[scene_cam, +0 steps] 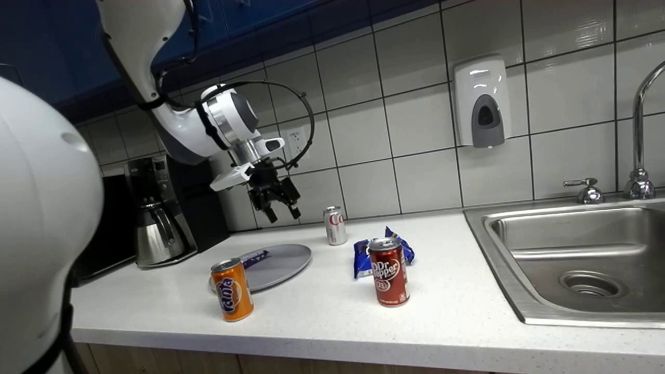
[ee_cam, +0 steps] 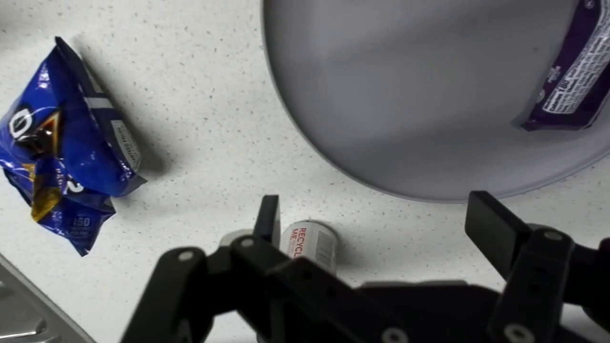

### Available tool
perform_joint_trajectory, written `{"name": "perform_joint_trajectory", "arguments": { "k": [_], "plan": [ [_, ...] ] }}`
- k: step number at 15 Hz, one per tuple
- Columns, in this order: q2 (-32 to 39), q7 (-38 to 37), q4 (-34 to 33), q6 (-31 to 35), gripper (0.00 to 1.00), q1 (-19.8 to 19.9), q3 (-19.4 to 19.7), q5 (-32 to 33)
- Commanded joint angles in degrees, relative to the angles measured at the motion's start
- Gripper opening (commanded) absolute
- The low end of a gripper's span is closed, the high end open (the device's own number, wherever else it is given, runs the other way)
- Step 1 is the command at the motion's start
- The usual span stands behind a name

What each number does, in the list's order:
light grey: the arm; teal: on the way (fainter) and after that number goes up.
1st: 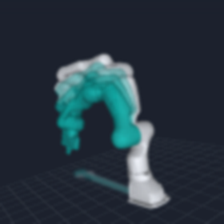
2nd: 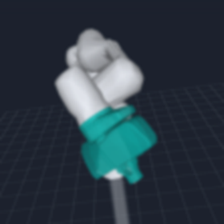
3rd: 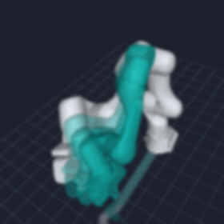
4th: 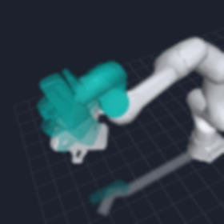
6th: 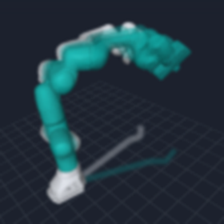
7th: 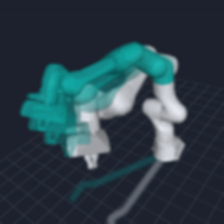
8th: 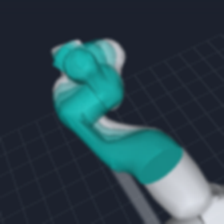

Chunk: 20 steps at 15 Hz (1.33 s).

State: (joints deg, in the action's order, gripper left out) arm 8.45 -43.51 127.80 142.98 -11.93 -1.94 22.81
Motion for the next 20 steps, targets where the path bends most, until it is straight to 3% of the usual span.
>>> {"name": "perform_joint_trajectory", "arguments": {
  "k": [1, 9, 20],
  "plan": [
    [0.2, -5.3, -2.1, -2.3, 1.0, -1.5, -1.4, 0.1],
    [2.9, -14.8, -4.8, -2.8, 1.0, -4.4, -2.8, -0.3],
    [8.2, -12.8, -8.5, -4.3, 1.0, -5.4, -4.1, -7.3]
  ]
}}
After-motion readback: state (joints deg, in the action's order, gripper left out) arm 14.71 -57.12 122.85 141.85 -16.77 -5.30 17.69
